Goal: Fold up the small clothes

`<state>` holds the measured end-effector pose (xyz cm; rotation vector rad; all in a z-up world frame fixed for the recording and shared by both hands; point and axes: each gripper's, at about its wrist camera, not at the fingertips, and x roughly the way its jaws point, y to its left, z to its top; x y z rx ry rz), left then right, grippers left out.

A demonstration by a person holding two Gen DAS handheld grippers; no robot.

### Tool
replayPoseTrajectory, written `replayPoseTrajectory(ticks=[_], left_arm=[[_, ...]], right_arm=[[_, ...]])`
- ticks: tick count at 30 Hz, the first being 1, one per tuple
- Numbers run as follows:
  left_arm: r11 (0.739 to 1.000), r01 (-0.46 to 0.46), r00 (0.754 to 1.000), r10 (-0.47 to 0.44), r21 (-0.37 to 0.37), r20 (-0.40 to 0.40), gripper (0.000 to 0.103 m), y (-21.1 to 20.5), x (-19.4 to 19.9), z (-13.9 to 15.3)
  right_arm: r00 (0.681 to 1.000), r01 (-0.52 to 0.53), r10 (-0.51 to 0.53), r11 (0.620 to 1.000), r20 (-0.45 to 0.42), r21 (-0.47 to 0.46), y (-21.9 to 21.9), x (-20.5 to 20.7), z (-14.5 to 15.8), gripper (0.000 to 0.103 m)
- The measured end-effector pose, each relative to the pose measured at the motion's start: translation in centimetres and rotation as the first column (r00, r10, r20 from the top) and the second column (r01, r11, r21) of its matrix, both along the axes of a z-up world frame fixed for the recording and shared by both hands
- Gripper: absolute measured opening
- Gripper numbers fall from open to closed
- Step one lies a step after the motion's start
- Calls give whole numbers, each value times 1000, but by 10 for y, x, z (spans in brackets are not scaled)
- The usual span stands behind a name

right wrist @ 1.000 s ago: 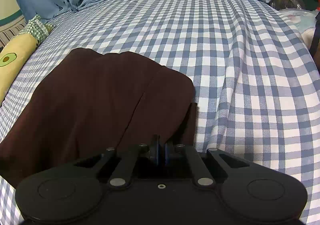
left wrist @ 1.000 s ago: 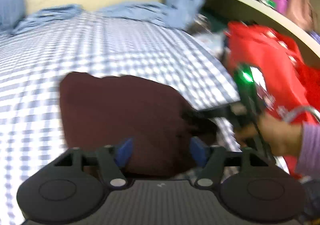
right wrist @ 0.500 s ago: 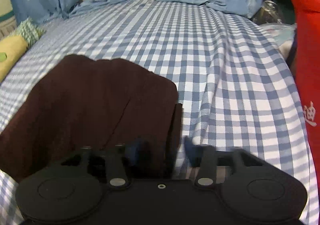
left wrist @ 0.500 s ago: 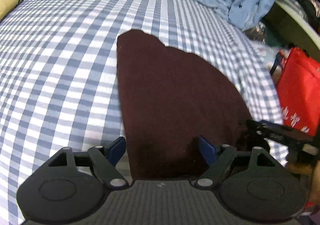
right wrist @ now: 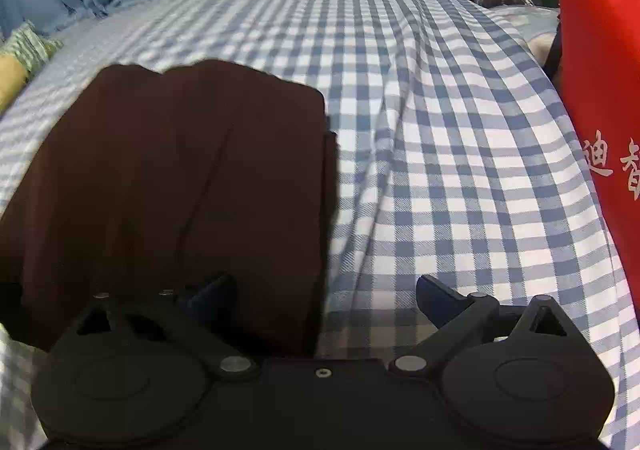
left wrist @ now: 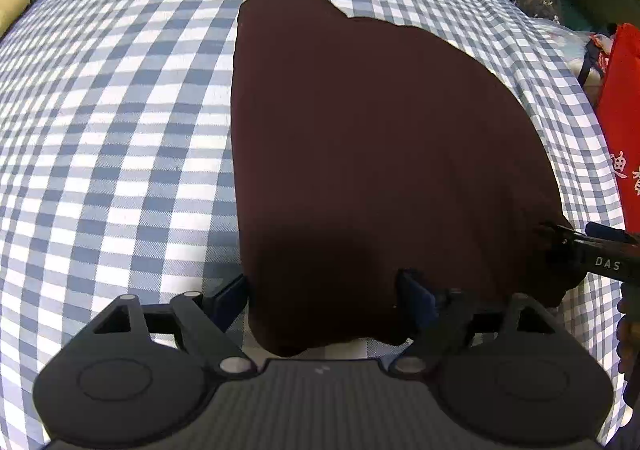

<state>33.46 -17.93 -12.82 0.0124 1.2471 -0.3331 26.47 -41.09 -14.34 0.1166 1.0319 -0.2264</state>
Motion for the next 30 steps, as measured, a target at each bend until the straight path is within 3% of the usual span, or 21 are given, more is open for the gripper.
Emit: replayPoseTrajectory(ticks=[6, 19, 30], left_arm=[[1000, -8, 1000, 8, 13, 5, 90, -1, 1, -3], [999, -23, 1000, 23, 26, 9, 92, -2, 1, -1], [999, -36, 999, 36, 20, 0, 102, 3, 7, 1]], right_arm=[[1000, -26, 25, 997, -17, -77, 5, 3, -8, 102], [1000, -23, 22, 997, -15, -80, 6, 3, -7, 102], [1000, -6, 6, 999, -11, -47, 2, 2, -6, 102]])
